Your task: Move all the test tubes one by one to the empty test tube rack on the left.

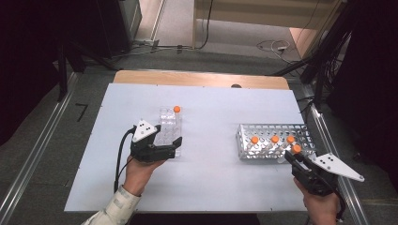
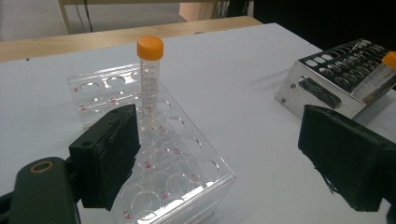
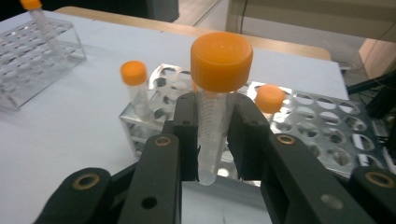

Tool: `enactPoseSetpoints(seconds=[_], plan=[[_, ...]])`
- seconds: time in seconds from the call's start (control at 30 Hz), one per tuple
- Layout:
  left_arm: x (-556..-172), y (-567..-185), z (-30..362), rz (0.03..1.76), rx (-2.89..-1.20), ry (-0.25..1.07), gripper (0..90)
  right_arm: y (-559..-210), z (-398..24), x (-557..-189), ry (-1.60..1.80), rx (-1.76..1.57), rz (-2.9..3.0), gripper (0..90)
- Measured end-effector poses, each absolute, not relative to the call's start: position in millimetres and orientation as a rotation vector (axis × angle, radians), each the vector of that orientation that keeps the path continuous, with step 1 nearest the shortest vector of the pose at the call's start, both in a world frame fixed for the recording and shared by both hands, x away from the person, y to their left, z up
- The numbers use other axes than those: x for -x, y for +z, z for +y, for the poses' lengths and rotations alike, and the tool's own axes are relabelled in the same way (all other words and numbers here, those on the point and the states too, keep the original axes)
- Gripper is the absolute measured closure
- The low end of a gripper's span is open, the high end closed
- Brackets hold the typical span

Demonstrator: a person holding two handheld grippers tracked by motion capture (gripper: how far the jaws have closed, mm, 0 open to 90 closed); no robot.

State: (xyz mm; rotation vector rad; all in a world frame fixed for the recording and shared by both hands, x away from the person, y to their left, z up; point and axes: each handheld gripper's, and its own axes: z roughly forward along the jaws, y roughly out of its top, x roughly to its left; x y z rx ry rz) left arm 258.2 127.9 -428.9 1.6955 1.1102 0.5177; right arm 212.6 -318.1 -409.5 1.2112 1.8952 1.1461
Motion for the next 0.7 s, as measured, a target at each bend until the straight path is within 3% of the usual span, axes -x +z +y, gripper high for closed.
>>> enactPoseSetpoints(seconds=[0.7], plan=[[-255.7,-429.2,123.5,1.098,-1.703,0.508,13.0,-425.3,-267.7,-212.3,1.184,-1.086,2.083,71.9]])
